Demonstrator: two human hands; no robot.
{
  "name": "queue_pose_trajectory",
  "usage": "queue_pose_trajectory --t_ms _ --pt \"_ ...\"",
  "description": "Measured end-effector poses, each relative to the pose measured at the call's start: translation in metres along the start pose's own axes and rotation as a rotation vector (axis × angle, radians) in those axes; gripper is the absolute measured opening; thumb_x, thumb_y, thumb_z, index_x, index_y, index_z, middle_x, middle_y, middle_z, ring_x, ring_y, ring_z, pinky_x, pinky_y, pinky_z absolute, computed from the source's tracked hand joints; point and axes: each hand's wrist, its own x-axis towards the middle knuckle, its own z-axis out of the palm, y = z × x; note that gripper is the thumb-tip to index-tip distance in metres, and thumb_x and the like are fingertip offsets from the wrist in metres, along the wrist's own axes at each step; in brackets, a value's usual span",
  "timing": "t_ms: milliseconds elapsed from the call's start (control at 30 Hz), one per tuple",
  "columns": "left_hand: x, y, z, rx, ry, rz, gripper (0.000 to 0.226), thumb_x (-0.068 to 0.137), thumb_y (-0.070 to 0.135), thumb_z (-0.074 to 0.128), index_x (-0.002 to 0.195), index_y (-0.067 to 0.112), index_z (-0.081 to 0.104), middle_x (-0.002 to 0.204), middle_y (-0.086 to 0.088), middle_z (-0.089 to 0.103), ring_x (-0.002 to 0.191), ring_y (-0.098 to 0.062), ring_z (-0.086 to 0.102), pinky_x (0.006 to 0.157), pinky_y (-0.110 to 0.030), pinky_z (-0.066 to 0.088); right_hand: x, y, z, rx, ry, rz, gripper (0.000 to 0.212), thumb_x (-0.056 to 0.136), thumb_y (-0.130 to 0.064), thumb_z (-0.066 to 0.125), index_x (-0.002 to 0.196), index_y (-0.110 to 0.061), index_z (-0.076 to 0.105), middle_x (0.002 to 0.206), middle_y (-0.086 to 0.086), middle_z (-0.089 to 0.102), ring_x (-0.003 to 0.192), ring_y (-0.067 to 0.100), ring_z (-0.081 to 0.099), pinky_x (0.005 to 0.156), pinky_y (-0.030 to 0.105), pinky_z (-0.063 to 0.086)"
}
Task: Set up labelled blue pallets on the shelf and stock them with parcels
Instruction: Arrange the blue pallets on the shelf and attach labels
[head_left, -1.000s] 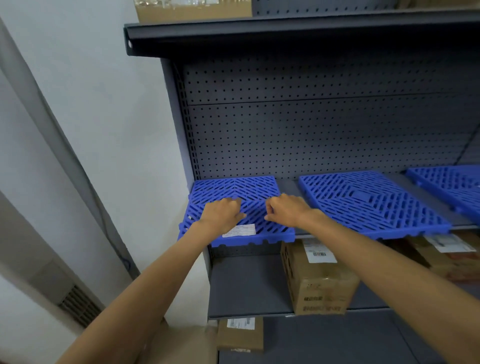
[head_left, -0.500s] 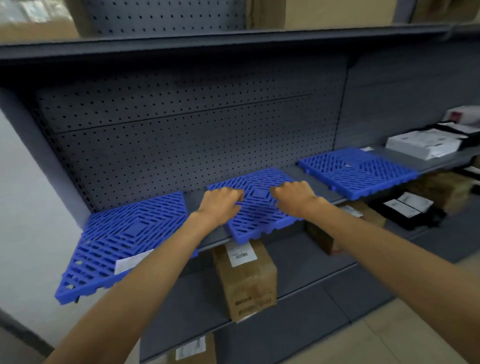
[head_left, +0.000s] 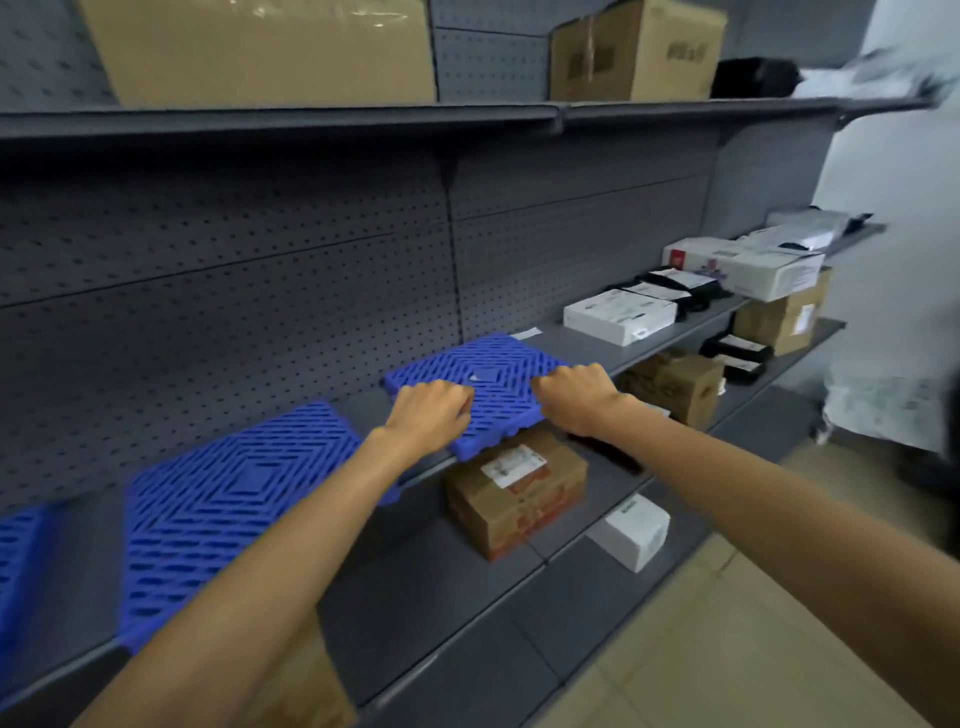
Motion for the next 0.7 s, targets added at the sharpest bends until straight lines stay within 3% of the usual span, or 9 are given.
queue_pose_trajectory --t_ms 100,233,433,700 --pt "0.041 0.023 0.011 0.002 0.018 0.043 0.014 0.094 0.020 0.045 0.095 0.019 0.059 0.092 -0.003 0.068 0.080 -0.028 0.061 0.055 -0.032 0.031 -0.001 0.043 0.020 0.002 -0.020 0.028 0.012 0.098 -0.017 0.042 0.105 -0.013 0.051 0.111 0.014 0.062 0.101 0.033 0.061 0.069 0.035 0.034" --pt "0.090 0.048 0.020 0.012 0.037 0.080 0.015 0.095 0.016 0.046 0.093 0.017 0.060 0.083 -0.005 0.067 0.062 -0.021 0.042 0.047 -0.029 0.019 0.010 0.087 0.041 0.000 -0.018 0.038 0.016 0.099 -0.022 0.043 0.107 -0.012 0.053 0.110 0.014 0.062 0.100 0.034 0.062 0.068 0.035 0.035" --pt "0.169 0.061 0.039 -0.022 0.016 0.098 0.013 0.096 0.019 0.048 0.091 0.018 0.059 0.080 -0.003 0.065 0.065 -0.023 0.055 0.046 -0.028 0.025 0.059 0.137 0.060 0.014 -0.011 0.022 0.032 0.098 -0.022 0.045 0.129 -0.015 0.049 0.115 0.014 0.062 0.103 0.034 0.062 0.070 0.035 0.040" --pt "0.297 0.041 0.070 -0.084 -0.020 0.055 0.012 0.097 0.023 0.050 0.097 0.017 0.061 0.090 0.006 0.063 0.081 -0.027 0.062 0.062 -0.031 0.035 0.182 0.188 0.088 0.022 -0.016 -0.003 0.027 0.096 -0.020 0.043 0.122 -0.014 0.051 0.116 0.014 0.063 0.105 0.033 0.061 0.073 0.035 0.036"
